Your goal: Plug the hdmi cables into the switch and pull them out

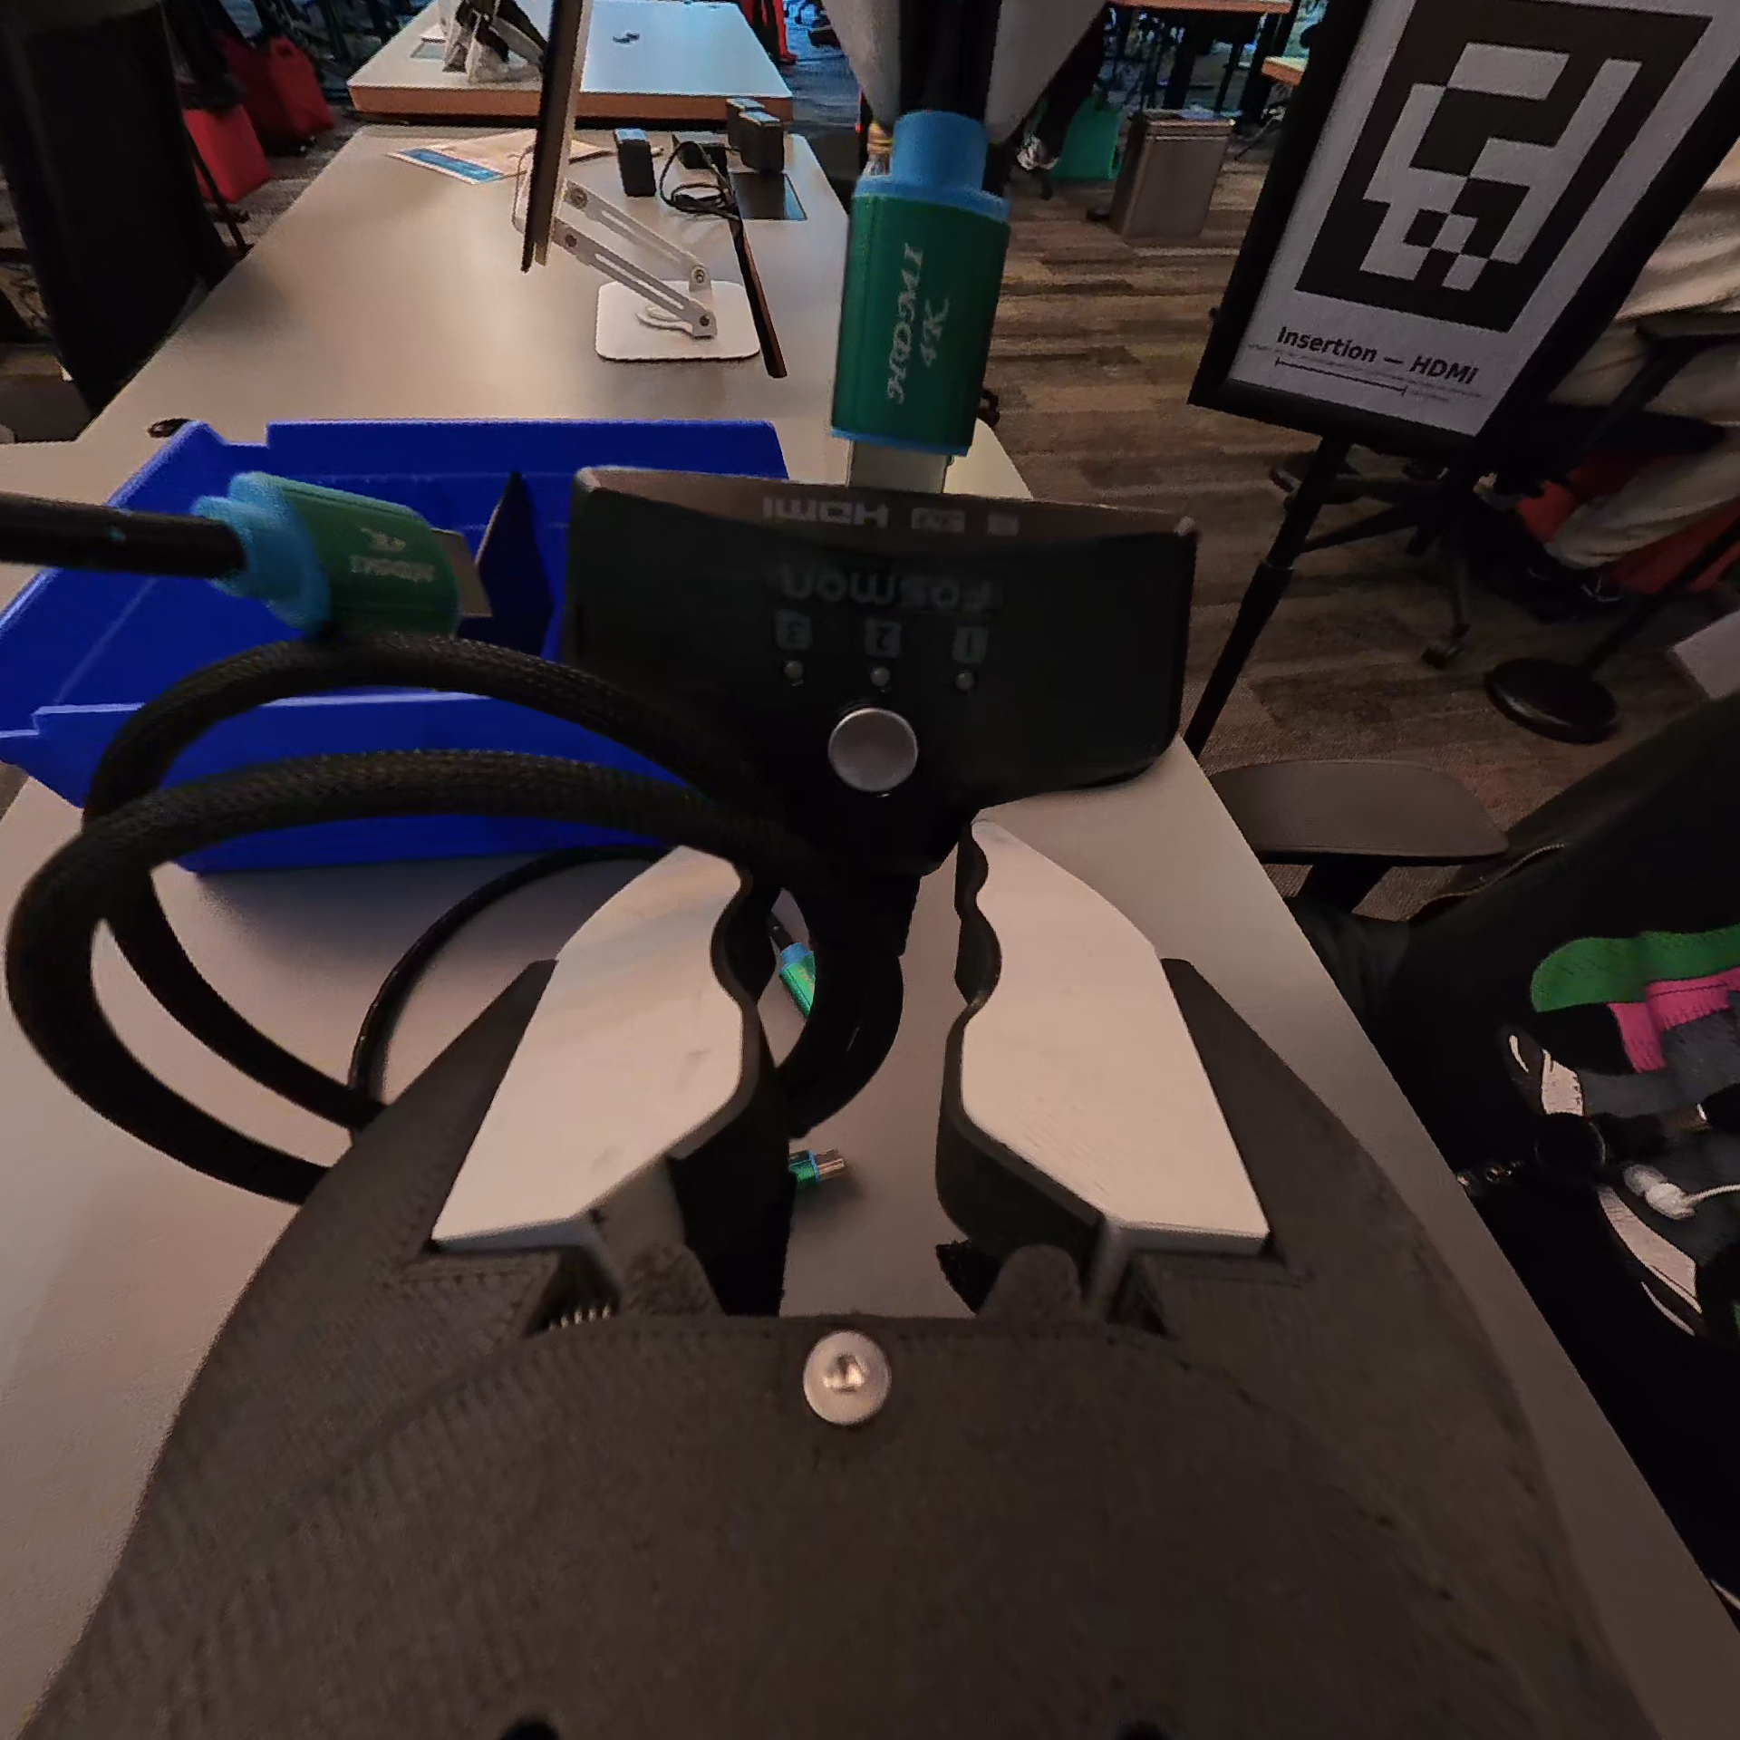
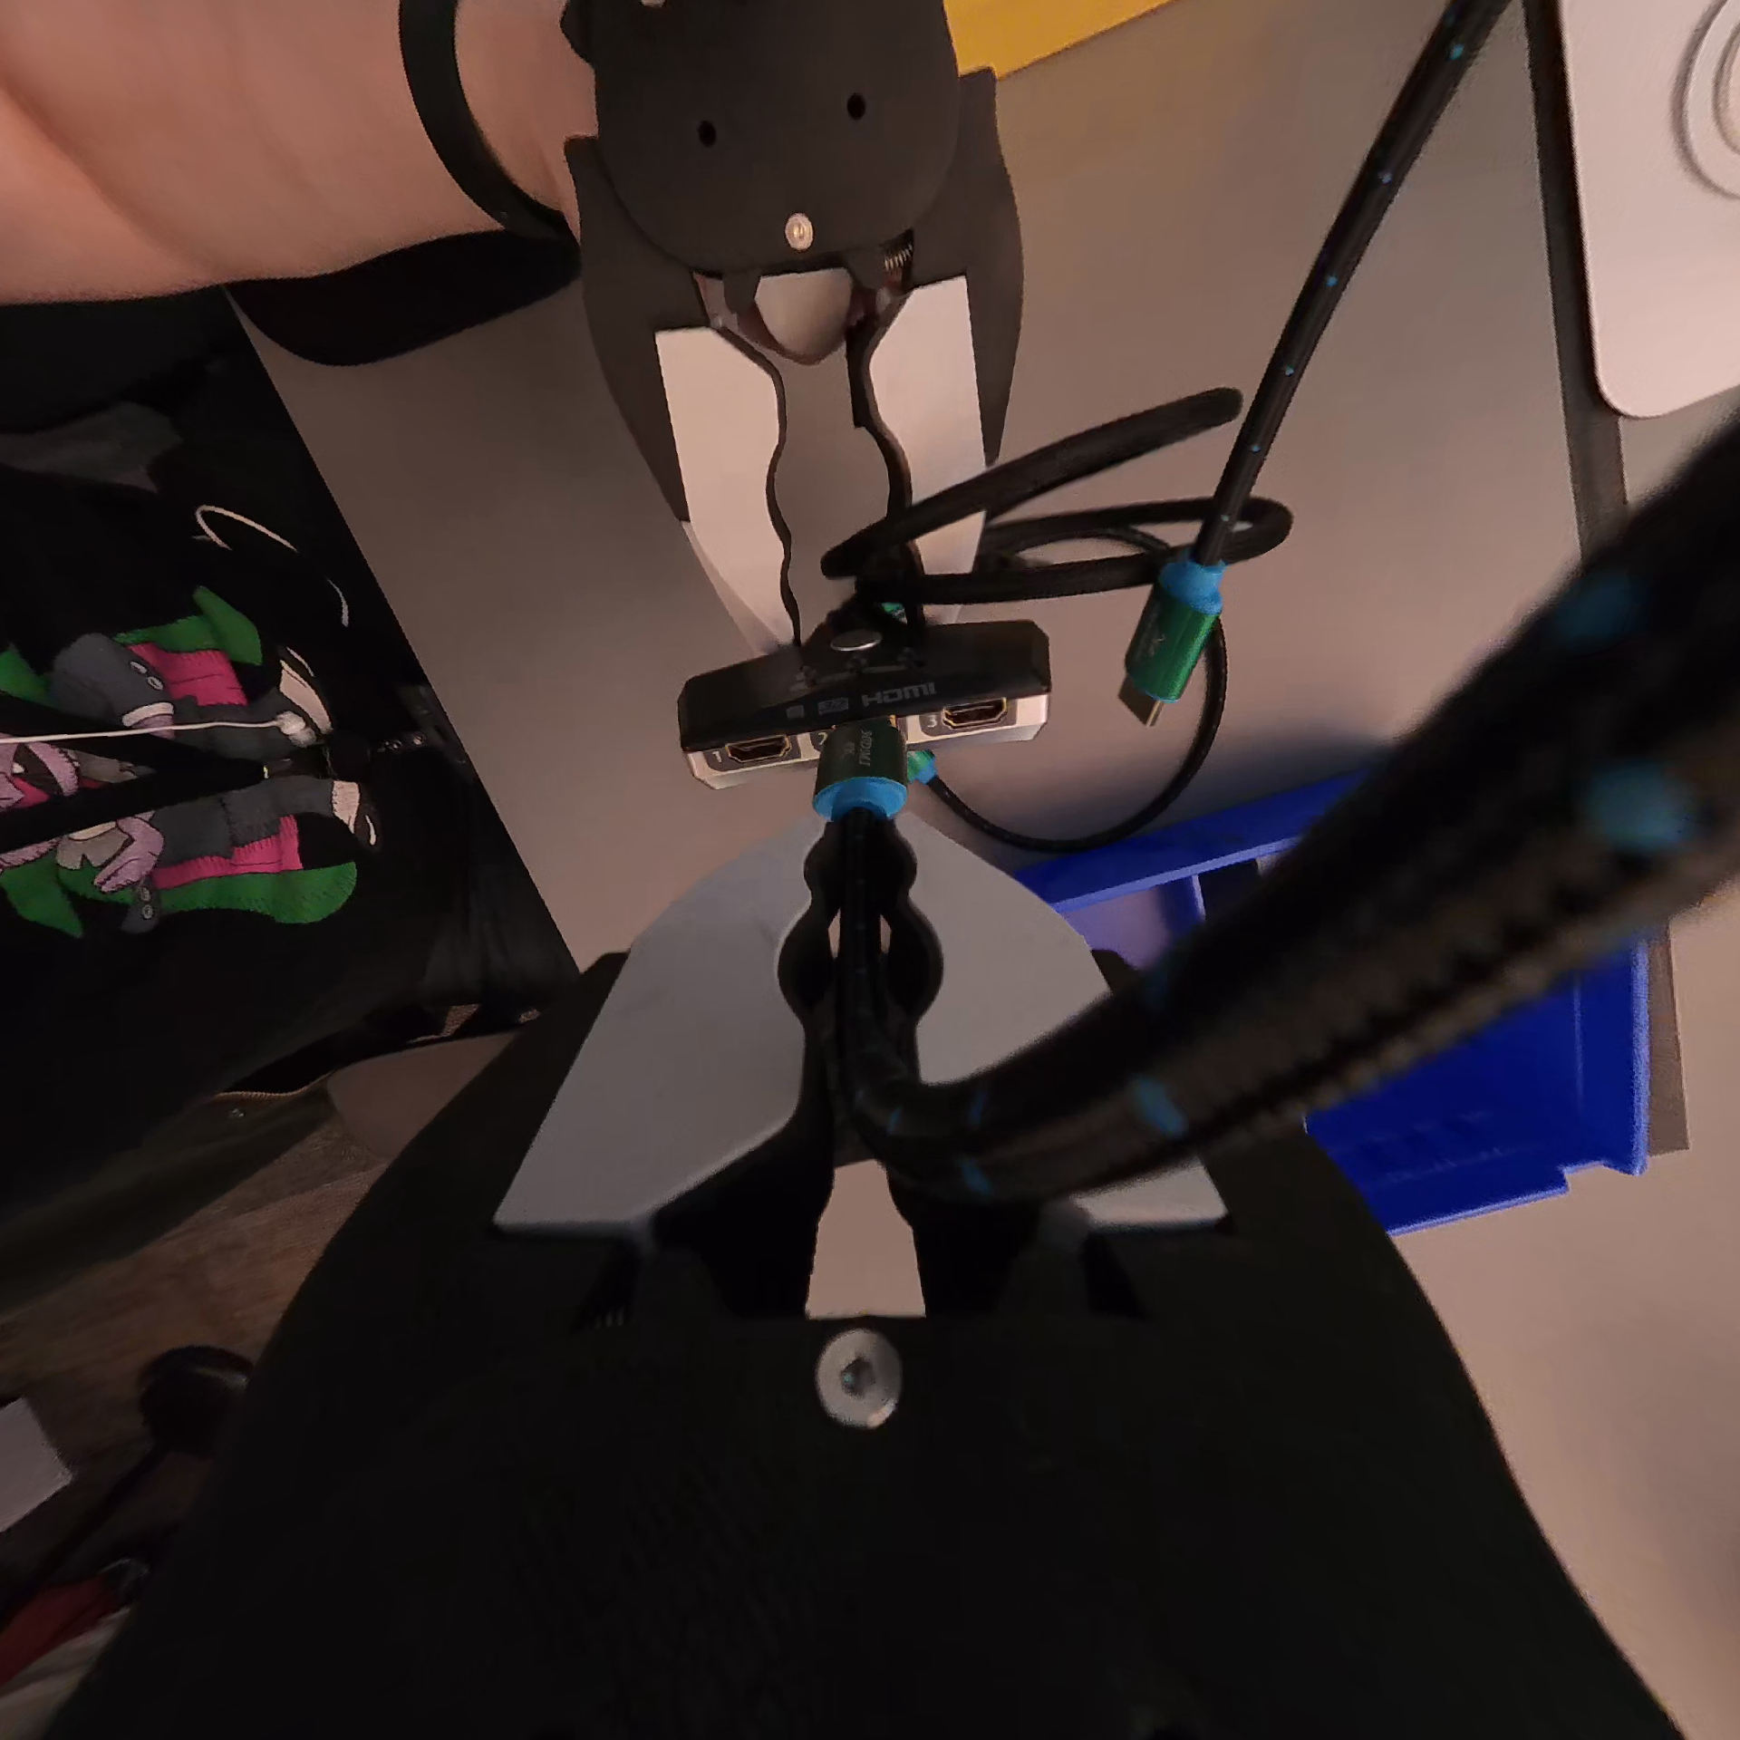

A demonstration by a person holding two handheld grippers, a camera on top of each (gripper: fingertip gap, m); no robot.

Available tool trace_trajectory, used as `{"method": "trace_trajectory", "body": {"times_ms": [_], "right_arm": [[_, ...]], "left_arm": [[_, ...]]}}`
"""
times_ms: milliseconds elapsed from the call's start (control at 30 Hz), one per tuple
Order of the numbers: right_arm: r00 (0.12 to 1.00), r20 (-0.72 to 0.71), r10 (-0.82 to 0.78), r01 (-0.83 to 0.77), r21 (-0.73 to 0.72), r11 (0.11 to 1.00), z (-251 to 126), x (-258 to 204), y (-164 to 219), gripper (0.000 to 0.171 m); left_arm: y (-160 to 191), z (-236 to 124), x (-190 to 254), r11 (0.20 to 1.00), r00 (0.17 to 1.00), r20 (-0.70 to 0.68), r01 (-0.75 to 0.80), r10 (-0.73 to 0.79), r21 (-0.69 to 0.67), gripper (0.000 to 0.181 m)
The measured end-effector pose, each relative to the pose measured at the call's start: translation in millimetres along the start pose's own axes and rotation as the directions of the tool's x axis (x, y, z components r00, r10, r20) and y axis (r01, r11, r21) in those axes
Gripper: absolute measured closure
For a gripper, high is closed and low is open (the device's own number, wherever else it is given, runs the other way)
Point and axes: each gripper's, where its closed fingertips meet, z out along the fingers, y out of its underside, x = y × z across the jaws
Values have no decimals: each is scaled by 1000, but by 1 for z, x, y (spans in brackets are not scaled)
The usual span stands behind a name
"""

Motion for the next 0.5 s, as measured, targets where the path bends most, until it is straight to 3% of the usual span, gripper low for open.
{"method": "trace_trajectory", "body": {"times_ms": [500], "right_arm": [[1000, 23, 2, -1, -23, 1000, 15, 3, 9, 163]], "left_arm": [[14, 13, 2, 997, 995, -64, 70, -71, -23, 146]]}}
